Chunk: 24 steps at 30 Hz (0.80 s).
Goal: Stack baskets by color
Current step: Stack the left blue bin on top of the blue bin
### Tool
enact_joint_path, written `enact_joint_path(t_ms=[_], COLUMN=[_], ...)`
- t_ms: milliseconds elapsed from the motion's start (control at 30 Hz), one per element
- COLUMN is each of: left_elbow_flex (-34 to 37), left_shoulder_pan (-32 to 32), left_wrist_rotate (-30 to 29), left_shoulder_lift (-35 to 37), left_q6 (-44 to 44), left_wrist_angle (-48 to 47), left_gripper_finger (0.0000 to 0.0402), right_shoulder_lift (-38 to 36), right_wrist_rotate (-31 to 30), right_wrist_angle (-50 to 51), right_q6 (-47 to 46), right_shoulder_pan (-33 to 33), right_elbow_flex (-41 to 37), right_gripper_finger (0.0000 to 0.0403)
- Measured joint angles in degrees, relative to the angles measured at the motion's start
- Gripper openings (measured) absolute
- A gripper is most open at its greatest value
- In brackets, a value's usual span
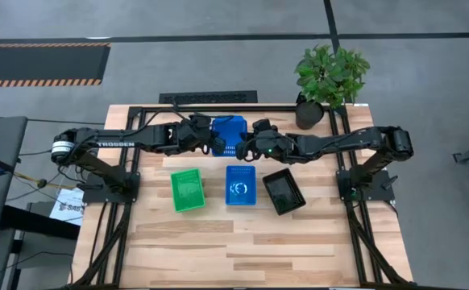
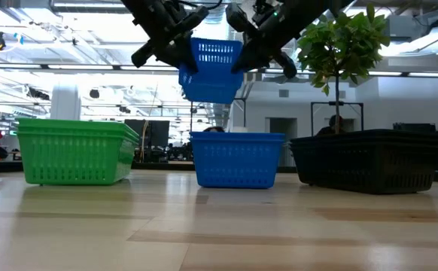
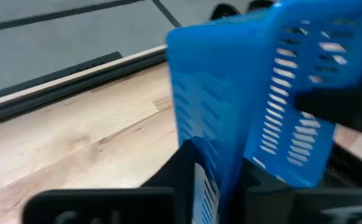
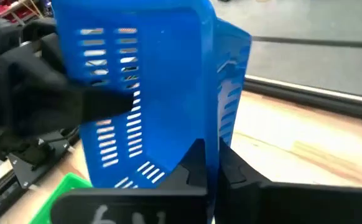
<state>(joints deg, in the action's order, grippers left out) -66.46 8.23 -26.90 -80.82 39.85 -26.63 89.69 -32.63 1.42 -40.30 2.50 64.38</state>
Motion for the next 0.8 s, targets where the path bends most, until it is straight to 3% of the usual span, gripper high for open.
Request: enact_joint_path(t_ms=[233, 433, 567, 667, 800], left_elbow_flex=[-0.03, -0.15, -0.15, -0.15, -0.17], left_shoulder_pan=[0.54, 0.61, 0.61, 0.61, 0.61], left_wrist_rotate=[8.68, 16.05, 23.02, 27.91, 31.41], left_shoulder_lift=[0.41, 1.33, 3.32, 6.25, 11.43], left_q6=[-6.87, -7.32, -6.94, -6.63, -5.72], left_wrist_angle=[-0.36, 0.53, 0.4, -0.23, -0.45], left_gripper_finger=[0.0154, 0.0256, 0.0283, 0.0286, 0.0281], right_shoulder_lift=[-0.56, -2.21, -2.34, -2.75, -2.59], right_wrist_rotate=[2.13, 3.61, 6.82, 11.84, 13.15], right_wrist_angle=[2.75, 7.1, 10.02, 10.78, 15.5], right_q6=[-0.72, -1.68, -6.19, -11.4, -18.21], right_shoulder_pan=[0.4, 1.39, 1.8, 1.55, -0.41], right_elbow_flex=[-0.07, 0.14, 0.15, 0.24, 0.12], right_gripper_finger=[0.0005, 0.0004, 0.0004, 0.0003, 0.0003])
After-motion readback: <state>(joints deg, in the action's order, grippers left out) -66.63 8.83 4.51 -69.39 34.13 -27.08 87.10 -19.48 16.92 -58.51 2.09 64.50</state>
